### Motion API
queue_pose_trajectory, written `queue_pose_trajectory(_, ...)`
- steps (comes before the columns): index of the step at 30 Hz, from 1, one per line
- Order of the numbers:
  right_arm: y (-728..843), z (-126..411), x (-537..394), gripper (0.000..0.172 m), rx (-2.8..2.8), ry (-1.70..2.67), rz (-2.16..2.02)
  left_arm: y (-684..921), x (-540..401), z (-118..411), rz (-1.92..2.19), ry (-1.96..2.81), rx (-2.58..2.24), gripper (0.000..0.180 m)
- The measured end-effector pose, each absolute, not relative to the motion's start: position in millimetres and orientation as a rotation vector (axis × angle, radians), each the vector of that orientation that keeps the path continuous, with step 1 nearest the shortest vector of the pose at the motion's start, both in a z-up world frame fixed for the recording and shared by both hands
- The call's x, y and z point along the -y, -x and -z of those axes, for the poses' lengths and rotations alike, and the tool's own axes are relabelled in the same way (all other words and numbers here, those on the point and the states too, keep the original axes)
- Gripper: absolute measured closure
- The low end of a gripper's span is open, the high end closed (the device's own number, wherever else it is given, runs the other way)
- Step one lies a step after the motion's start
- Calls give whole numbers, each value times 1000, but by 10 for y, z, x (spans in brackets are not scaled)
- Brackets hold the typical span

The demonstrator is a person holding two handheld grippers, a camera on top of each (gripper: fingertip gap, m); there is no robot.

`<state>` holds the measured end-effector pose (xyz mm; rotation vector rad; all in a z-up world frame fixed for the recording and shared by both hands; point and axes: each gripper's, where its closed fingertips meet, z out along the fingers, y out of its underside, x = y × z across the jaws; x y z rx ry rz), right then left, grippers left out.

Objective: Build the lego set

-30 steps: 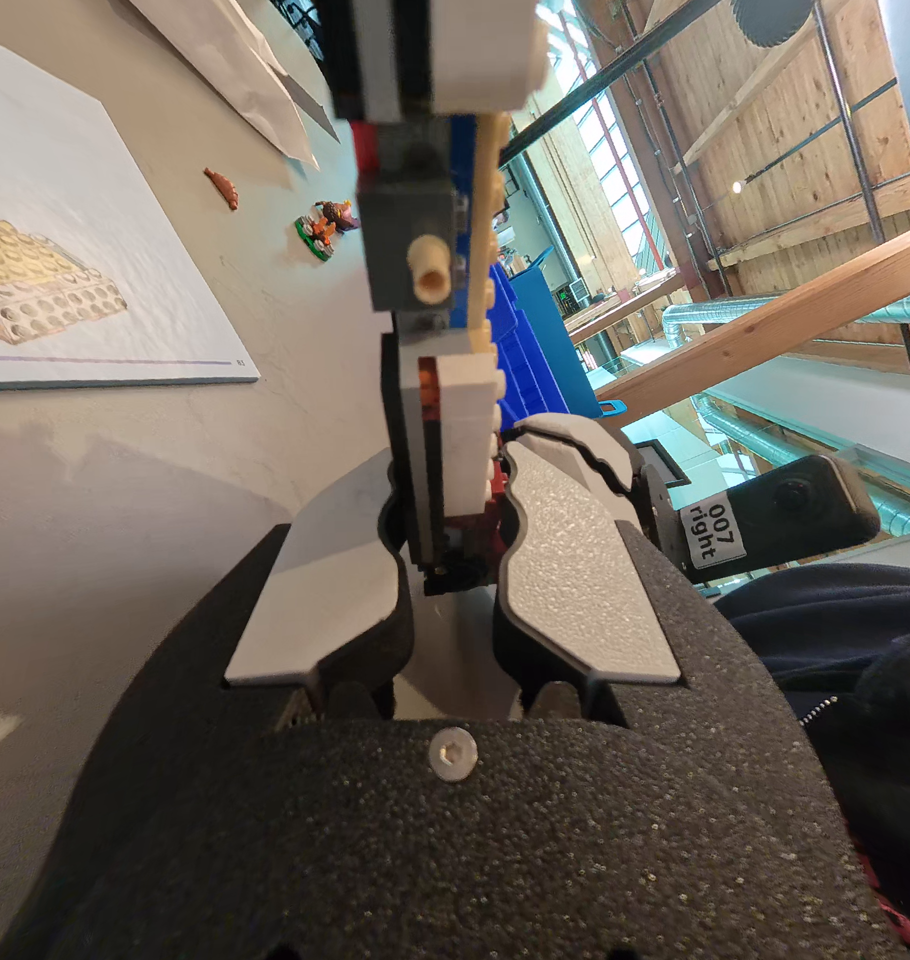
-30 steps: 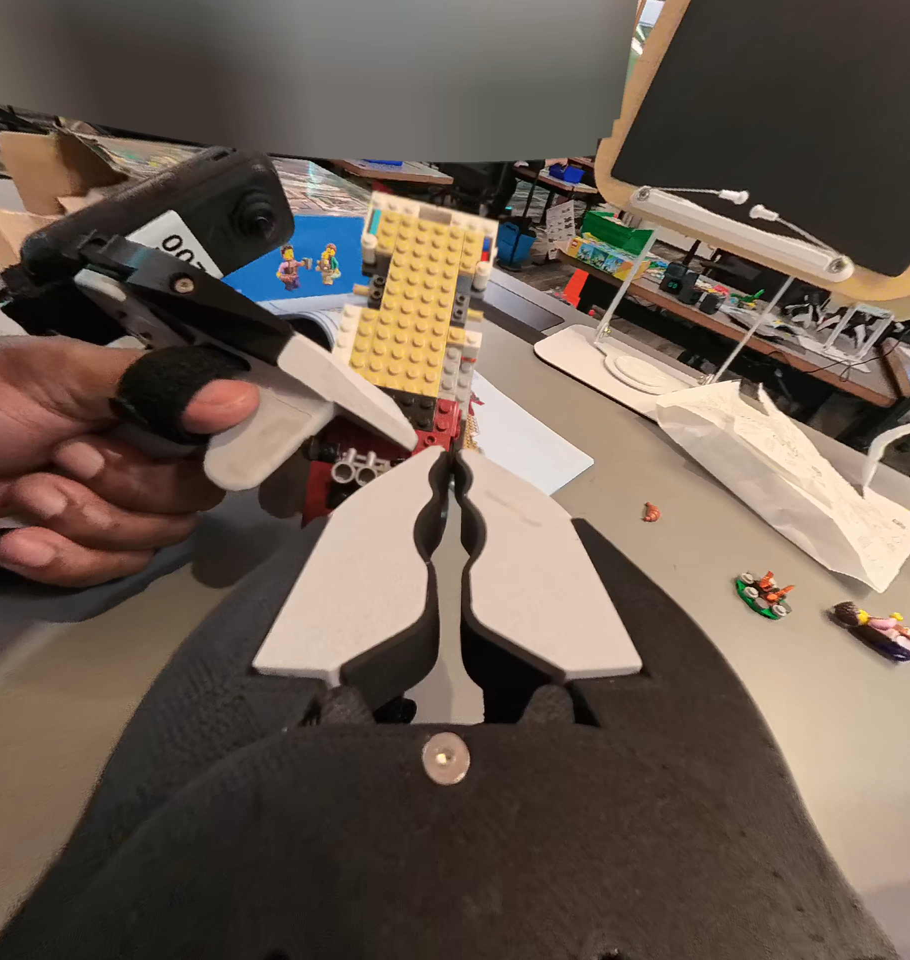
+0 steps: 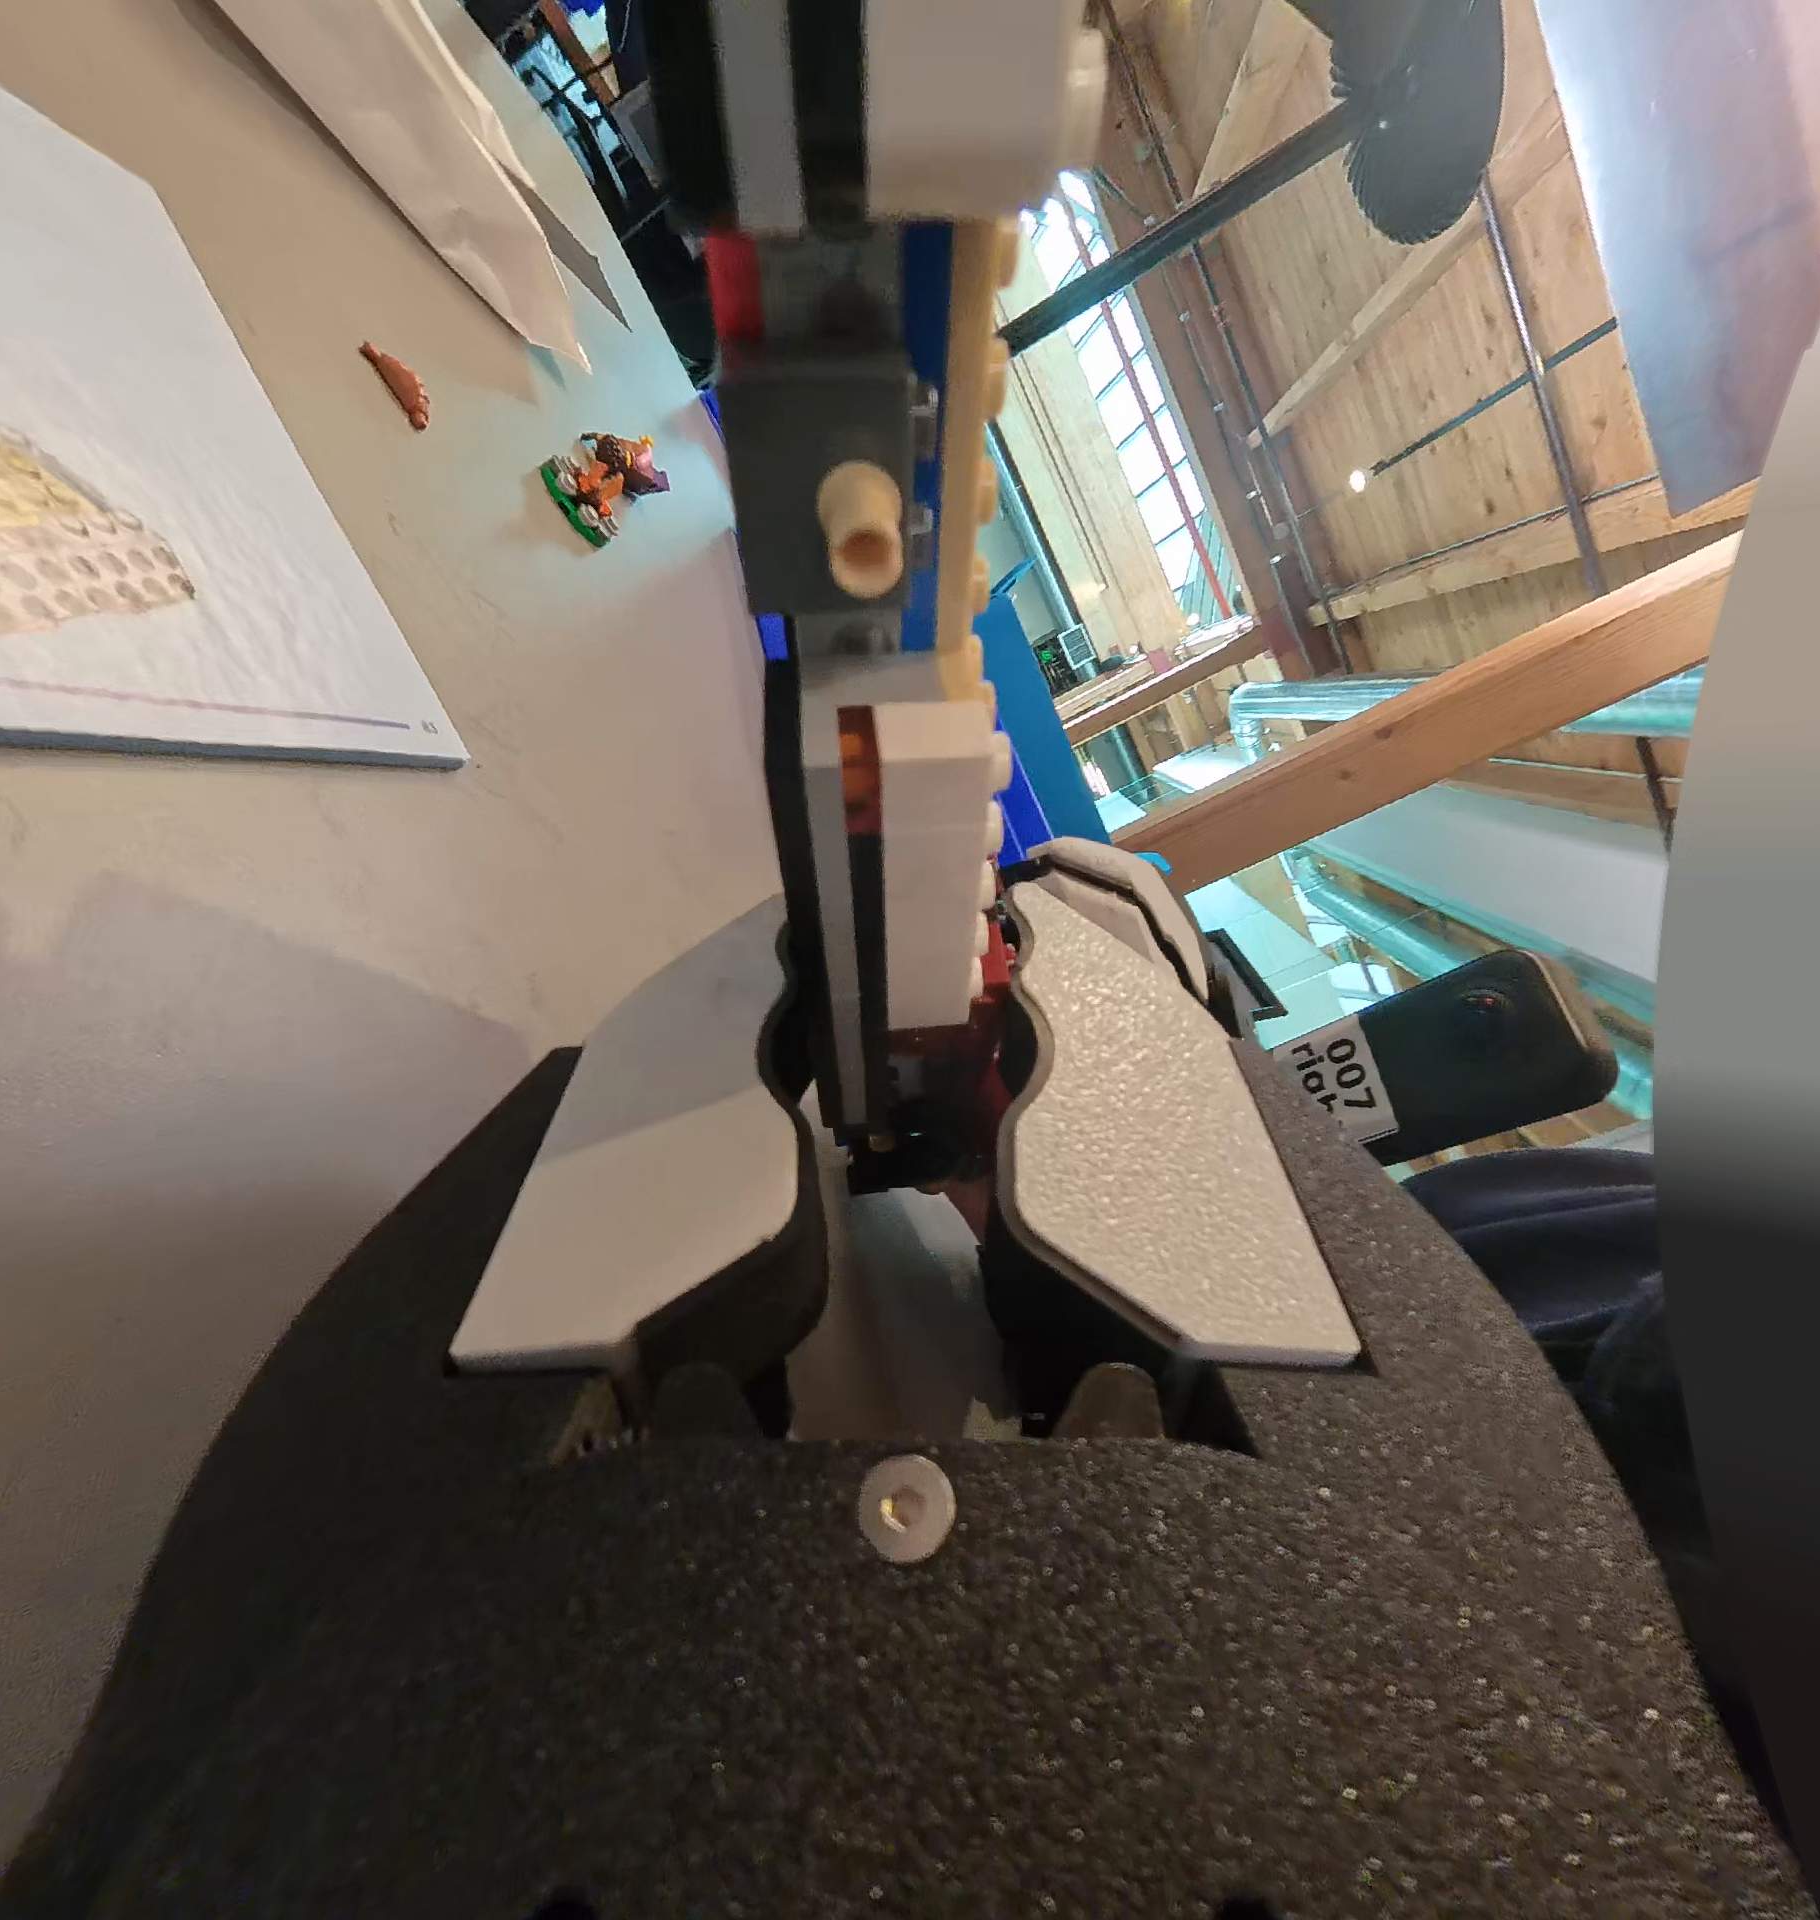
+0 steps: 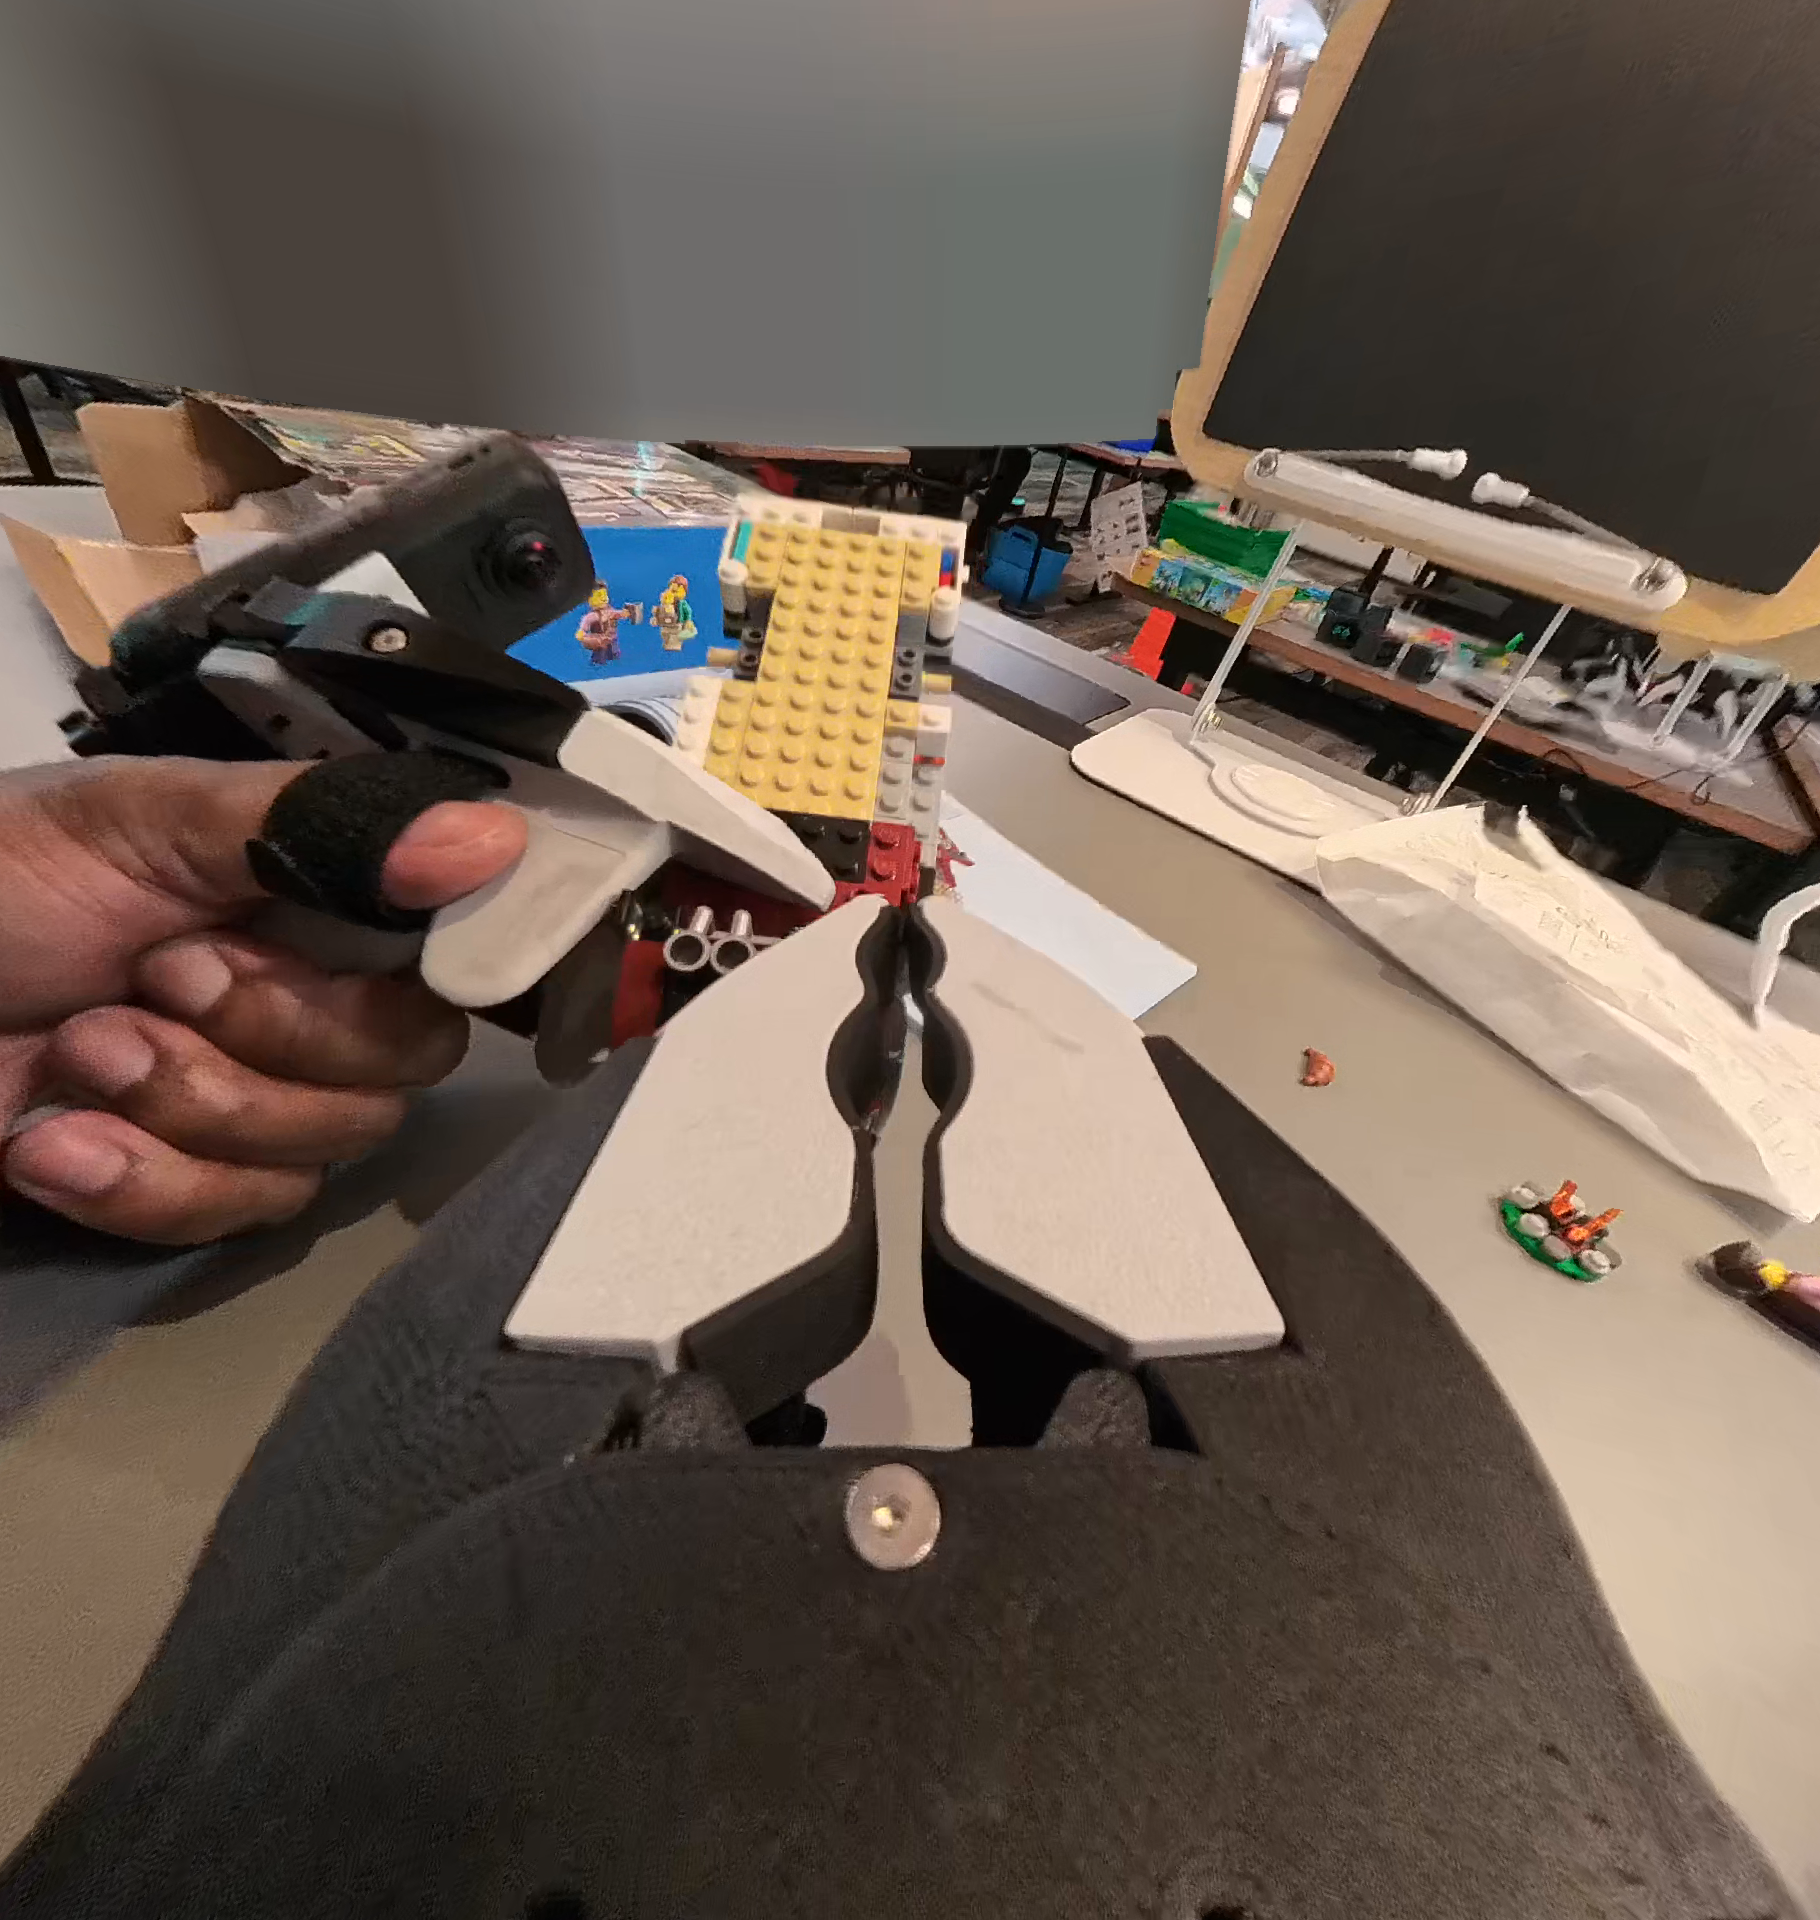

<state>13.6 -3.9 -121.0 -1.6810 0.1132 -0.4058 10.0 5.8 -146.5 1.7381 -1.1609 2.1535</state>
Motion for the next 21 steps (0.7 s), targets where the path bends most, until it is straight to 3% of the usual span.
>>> queue_pose_trajectory(21,-131,1215,65,155,-334,1659,-2,-119,-129,1414,-2220,-1736,1183,148)
